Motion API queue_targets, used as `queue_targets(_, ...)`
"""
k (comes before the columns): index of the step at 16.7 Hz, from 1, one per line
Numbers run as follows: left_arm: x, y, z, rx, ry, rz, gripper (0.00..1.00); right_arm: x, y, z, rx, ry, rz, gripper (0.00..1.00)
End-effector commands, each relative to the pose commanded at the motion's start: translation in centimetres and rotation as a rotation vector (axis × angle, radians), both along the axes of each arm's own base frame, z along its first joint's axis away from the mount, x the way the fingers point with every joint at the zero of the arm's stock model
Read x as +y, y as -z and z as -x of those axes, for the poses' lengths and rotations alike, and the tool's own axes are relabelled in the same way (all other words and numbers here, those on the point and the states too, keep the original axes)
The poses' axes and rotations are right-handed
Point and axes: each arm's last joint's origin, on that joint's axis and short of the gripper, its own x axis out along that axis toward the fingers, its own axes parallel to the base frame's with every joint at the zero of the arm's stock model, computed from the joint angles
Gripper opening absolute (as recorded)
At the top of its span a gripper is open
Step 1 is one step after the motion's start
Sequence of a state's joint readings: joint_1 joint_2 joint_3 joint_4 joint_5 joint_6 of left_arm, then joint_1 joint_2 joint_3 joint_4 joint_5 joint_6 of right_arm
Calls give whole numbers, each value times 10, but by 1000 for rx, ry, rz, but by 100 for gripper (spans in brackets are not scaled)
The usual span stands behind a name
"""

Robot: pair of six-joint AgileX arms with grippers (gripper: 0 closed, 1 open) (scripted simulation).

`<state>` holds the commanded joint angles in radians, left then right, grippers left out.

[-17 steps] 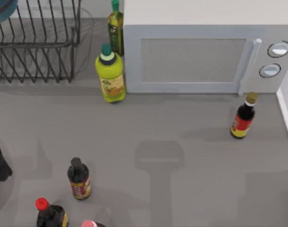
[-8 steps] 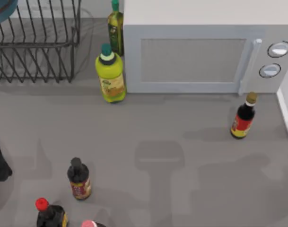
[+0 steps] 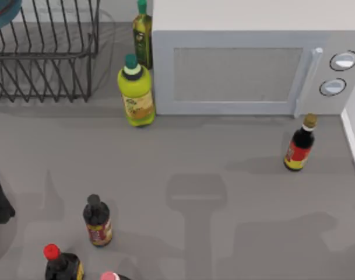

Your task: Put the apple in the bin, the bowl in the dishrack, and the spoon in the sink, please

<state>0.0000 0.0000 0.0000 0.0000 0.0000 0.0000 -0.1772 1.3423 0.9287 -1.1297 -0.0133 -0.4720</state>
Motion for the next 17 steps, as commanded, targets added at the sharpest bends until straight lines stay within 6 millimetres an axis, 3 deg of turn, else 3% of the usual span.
queue_targets(5, 0, 0, 0, 0, 0, 0, 100, 1, 1, -1, 2, -2, -2, 0)
queue_targets(8, 0, 0, 0, 0, 0, 0, 100, -3, -1, -20, -23, -1, -14, 0)
queue_targets(11, 0, 0, 0, 0, 0, 0, 100, -11, -2, -63, -78, 2, -41, 0)
queue_targets(17, 0, 0, 0, 0, 0, 0, 100, -38, 10, -170, -284, 13, -89, 0)
